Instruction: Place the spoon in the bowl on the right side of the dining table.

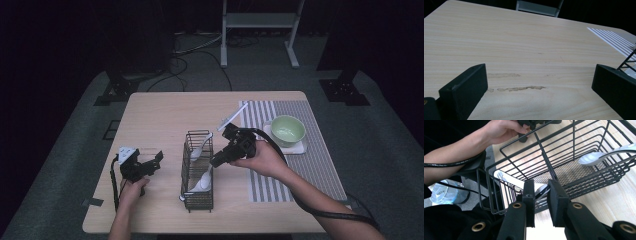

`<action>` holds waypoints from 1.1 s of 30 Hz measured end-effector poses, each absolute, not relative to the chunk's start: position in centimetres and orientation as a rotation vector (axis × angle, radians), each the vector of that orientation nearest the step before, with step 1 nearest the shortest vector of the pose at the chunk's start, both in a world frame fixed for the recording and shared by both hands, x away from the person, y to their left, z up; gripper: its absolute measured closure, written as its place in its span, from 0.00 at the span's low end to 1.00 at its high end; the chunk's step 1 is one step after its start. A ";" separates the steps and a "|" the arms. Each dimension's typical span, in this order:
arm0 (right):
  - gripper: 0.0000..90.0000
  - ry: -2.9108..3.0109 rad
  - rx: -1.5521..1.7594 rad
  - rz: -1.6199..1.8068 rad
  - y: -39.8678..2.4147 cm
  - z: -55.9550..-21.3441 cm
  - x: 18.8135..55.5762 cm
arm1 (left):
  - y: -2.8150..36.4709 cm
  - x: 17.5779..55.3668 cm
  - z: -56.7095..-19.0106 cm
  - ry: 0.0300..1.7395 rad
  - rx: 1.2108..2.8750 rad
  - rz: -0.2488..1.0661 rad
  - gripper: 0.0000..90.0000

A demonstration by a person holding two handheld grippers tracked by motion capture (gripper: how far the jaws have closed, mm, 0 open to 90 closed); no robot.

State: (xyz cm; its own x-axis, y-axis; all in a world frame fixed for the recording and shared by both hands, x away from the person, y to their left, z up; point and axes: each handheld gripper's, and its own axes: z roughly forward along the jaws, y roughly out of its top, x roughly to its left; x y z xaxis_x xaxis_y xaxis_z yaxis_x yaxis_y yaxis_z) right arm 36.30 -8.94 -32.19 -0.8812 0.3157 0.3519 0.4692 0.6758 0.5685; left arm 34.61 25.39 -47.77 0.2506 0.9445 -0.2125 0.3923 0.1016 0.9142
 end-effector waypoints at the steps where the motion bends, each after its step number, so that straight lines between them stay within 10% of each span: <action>1: 0.85 -2.663 -0.633 -1.001 -9.0 -32.2 36.3 | 25.4 34.6 -47.8 1.321 1.477 0.665 0.00; 33: 0.95 -2.565 -0.667 -1.106 -9.9 -31.4 36.8 | 25.4 34.6 -47.8 1.321 1.478 0.671 0.00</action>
